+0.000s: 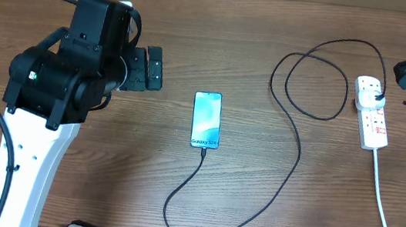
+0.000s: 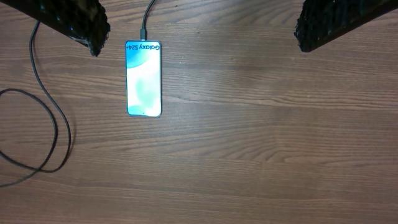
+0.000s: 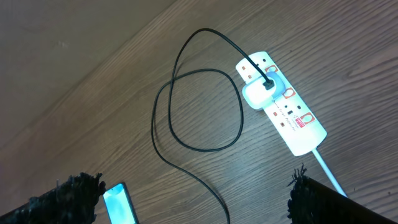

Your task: Plug charger to phone and switch on socket

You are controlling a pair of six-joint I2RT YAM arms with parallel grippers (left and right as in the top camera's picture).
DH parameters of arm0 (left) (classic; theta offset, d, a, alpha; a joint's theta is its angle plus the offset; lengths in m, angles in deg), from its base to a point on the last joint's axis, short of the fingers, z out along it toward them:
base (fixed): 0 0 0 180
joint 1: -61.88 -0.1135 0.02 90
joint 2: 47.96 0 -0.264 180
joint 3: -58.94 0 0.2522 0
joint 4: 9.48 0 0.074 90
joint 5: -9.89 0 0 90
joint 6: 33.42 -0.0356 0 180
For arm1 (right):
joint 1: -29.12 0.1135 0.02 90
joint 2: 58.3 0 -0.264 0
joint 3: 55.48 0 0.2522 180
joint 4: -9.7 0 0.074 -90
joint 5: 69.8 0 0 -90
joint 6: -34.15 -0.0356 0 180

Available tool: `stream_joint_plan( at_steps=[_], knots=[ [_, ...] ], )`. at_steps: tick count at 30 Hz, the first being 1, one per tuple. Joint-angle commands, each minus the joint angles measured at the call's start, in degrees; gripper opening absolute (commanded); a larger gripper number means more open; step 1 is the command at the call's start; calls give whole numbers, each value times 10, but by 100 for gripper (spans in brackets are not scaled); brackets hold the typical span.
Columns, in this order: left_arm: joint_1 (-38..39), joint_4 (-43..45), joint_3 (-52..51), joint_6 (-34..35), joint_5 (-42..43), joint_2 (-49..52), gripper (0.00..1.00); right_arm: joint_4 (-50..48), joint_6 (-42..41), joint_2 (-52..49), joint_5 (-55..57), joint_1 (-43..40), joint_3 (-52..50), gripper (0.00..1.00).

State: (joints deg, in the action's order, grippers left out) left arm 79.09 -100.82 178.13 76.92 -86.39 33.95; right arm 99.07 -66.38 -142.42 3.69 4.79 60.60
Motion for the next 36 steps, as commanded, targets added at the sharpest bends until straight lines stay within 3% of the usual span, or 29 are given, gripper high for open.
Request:
stream_joint_plan(
  at_steps=[1,13,22,25,32,36],
  knots=[
    [-3,2,3,-13,-7,-1,100,-3,-1,-1,4,0,7,100],
    [-3,2,1,-13,-7,-24,99,-3,-1,-1,4,0,7,100],
    [-3,2,-61,-13,-7,-137,100,-3,-1,-1,4,0,7,100],
    [-4,2,-116,-13,-7,-183,100,-3,-1,-1,4,0,7,100],
    [-35,2,-355,-10,6,-356,100,-3,-1,-1,4,0,7,100],
    [-39,-8,-423,-10,42,-444,100,-3,-1,-1,4,0,7,100]
  ],
)
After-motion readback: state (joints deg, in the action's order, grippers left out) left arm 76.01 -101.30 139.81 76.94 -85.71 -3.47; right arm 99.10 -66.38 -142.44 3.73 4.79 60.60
